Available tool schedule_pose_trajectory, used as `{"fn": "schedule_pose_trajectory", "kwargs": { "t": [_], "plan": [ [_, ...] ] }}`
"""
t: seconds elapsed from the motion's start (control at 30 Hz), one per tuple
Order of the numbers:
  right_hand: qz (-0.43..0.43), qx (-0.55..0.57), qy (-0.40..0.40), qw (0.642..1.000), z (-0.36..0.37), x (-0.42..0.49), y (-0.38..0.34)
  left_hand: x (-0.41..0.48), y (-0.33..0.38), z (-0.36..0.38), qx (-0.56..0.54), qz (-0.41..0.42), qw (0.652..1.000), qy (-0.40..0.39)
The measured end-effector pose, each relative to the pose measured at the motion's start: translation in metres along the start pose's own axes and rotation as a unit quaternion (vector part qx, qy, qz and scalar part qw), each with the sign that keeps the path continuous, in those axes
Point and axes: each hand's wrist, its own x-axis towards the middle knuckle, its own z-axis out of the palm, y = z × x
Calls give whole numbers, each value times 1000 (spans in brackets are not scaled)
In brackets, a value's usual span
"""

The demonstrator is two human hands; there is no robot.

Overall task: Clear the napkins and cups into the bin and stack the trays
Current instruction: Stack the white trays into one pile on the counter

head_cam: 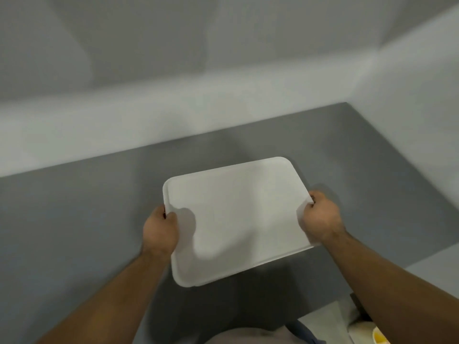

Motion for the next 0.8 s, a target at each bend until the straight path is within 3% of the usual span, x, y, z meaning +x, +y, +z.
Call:
{"fn": "schedule_pose_trajectory", "kwargs": {
  "t": [0.3, 0.4, 0.5, 0.8],
  "plan": [
    [11, -100, 46, 994, 7, 5, -15, 16, -3, -8, 133, 70, 988, -30],
    [18, -106, 25, 994, 14, 5, -8, 14, -11, -9, 162, 88, 982, -45],
    [52, -63, 7, 997, 17, 5, -6, 14, -16, -11, 149, 90, 983, -63],
    [40, -86, -58, 994, 18, 14, 2, 19, -17, -14, 102, 54, 988, -100]
  ]
}}
